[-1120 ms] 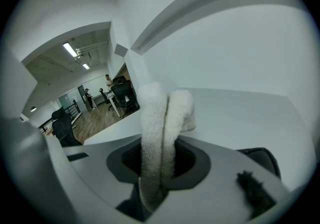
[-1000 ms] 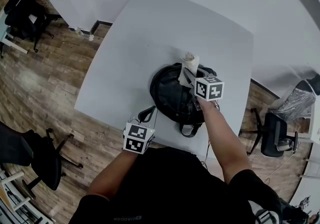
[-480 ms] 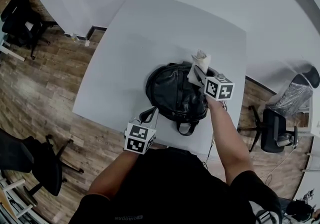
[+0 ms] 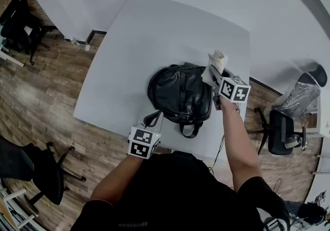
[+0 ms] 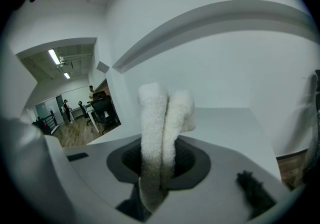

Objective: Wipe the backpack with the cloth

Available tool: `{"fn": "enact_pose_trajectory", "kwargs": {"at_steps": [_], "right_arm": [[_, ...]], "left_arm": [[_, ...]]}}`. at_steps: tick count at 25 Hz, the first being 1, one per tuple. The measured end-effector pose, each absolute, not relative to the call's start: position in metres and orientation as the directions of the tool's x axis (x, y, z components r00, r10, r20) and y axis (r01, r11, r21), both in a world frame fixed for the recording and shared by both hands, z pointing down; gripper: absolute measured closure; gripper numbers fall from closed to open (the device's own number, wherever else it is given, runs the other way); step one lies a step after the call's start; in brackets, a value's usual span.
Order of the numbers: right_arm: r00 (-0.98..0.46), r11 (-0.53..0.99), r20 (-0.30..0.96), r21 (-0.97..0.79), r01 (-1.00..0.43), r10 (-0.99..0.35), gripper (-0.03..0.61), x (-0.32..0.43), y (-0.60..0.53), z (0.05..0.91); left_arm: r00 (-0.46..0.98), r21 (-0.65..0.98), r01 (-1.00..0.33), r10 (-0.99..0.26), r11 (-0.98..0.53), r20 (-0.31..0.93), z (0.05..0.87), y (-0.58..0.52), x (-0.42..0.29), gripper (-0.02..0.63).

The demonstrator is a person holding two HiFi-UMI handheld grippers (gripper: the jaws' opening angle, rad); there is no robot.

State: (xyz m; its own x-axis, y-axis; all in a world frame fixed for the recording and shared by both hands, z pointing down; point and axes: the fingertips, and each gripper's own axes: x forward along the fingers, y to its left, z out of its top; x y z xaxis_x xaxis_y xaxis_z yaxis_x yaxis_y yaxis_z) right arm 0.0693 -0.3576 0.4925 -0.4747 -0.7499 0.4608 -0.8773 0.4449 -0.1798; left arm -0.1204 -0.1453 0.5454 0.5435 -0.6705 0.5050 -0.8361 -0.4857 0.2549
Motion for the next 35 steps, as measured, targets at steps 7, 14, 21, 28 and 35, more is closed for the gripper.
{"fn": "enact_pose_trajectory", "kwargs": {"at_steps": [7, 14, 21, 28, 35], "right_arm": [[-0.436, 0.407, 0.444, -0.165, -0.898, -0.783, 0.485, 0.093, -0.350, 0.481], [-0.414, 0.386, 0.426, -0.154, -0.909, -0.805, 0.485, 0.108, -0.341, 0.474], [-0.420, 0.392, 0.393, -0.155, -0.907, -0.818, 0.485, 0.104, -0.331, 0.461], [-0.516, 0.460, 0.370, -0.234, -0.857, -0.772, 0.485, 0.049, -0.303, 0.471], [-0.639, 0.548, 0.430, -0.329, -0.769, -0.638, 0.485, -0.037, -0.276, 0.520]], "left_arm": [[0.555, 0.250, -0.828, -0.664, -0.503, 0.501, 0.542, -0.138, -0.116, 0.607], [0.568, 0.243, -0.817, -0.660, -0.523, 0.492, 0.538, -0.137, -0.111, 0.607], [0.578, 0.262, -0.813, -0.660, -0.521, 0.480, 0.534, -0.137, -0.112, 0.607], [0.561, 0.284, -0.827, -0.675, -0.486, 0.479, 0.535, -0.138, -0.128, 0.607], [0.536, 0.284, -0.844, -0.689, -0.456, 0.487, 0.537, -0.131, -0.143, 0.607]]}}
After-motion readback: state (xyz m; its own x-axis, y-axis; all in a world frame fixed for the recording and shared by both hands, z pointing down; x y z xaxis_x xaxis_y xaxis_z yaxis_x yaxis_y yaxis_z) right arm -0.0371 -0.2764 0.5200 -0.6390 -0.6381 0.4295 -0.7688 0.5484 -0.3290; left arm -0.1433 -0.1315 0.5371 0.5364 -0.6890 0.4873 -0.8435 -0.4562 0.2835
